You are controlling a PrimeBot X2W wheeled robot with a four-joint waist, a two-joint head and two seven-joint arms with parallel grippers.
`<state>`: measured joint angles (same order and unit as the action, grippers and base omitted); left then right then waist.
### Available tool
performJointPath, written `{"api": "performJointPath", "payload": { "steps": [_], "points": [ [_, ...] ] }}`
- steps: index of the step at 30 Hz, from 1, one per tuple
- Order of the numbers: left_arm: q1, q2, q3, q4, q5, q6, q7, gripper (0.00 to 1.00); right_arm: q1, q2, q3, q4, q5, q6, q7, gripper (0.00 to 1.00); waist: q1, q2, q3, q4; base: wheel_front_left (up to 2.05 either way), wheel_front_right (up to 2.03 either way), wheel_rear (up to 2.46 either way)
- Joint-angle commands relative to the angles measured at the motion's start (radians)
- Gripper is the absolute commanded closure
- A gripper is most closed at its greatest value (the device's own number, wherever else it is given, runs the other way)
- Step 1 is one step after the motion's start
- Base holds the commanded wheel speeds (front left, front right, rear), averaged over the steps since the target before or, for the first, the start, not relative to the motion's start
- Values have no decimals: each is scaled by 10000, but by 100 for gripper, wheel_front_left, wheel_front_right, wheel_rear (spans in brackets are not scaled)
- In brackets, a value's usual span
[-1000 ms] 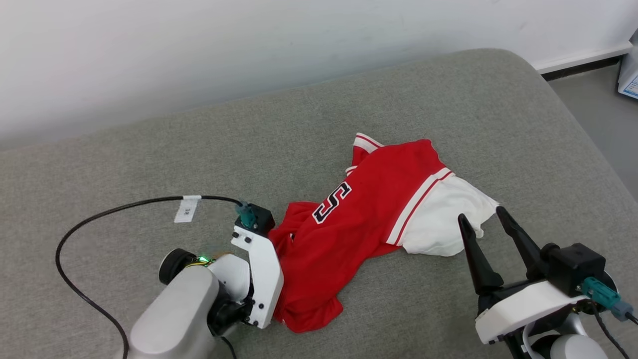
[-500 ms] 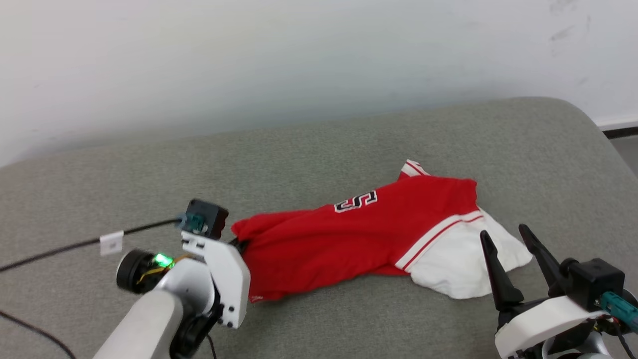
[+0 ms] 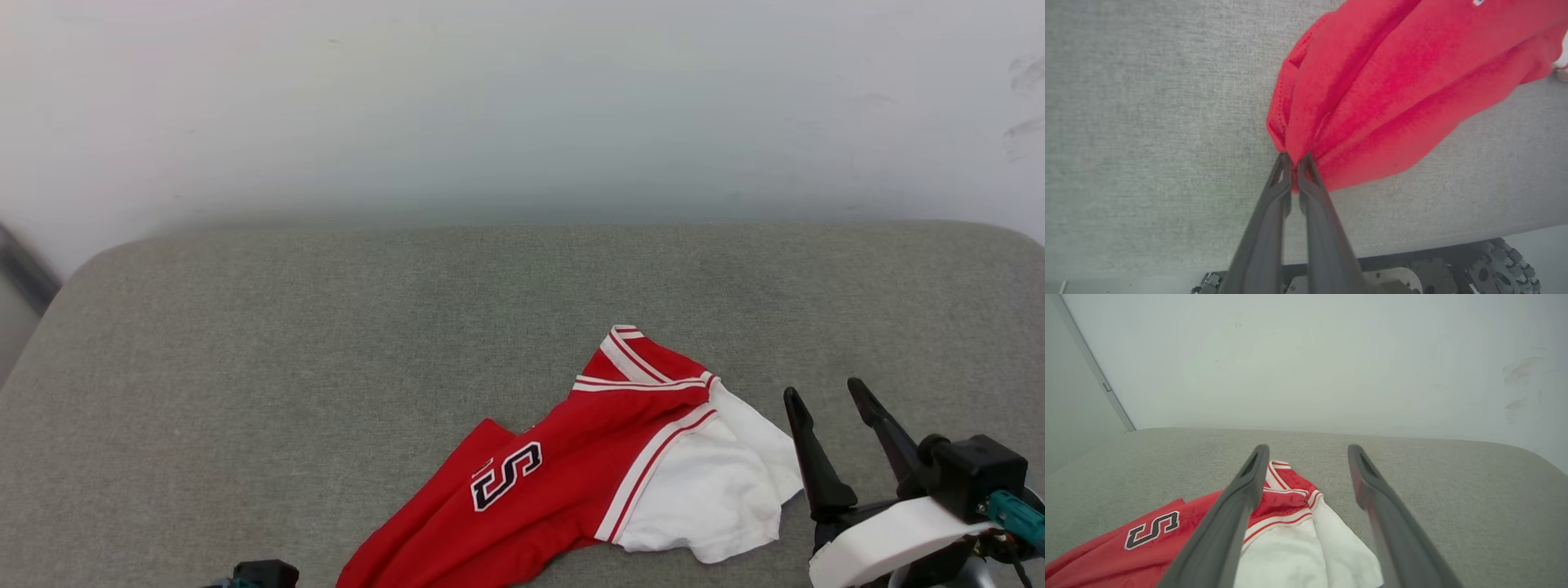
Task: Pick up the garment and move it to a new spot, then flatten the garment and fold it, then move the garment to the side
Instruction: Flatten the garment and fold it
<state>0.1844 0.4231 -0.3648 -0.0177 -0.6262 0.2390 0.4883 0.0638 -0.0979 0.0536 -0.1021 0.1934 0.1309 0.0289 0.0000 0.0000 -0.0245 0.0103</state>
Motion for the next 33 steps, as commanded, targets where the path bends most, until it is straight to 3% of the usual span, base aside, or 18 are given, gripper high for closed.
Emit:
{"api": "performJointPath", "payload": {
  "steps": [1, 11, 18, 22, 28, 33],
  "points": [
    [133, -140, 68, -40, -64, 99, -195, 0, 133, 19, -15, -105, -56, -3, 43, 0, 0, 0, 29, 25, 0, 0, 0],
    [-1120, -508, 388, -578, 691, -26, -2306, 0, 249, 42, -127, -291, -88, -3, 270, 0, 0, 0, -27, -120, 0, 0, 0],
    [-2248, -752, 312, -433, 1044, -312, -3153, 0, 243, 94, -268, -399, -109, -3, 405, 0, 0, 0, 59, -363, 0, 0, 0],
    [-3303, -837, -23, 233, 944, -873, -2809, 0, 210, 129, -330, -471, -117, -1, 496, 0, 0, 0, 293, -539, 0, 0, 0],
    [-4795, -644, -663, 1770, 637, -1858, -1245, 0, -114, 154, -177, -523, -170, -3, 529, 0, 0, 0, 949, -985, 0, 0, 0],
    [-5678, -480, -1145, 2973, 563, -2433, 0, 0, -331, 188, -80, -399, -114, -3, 482, 0, 0, 0, 1446, -1317, 0, 0, 0]
  ]
}}
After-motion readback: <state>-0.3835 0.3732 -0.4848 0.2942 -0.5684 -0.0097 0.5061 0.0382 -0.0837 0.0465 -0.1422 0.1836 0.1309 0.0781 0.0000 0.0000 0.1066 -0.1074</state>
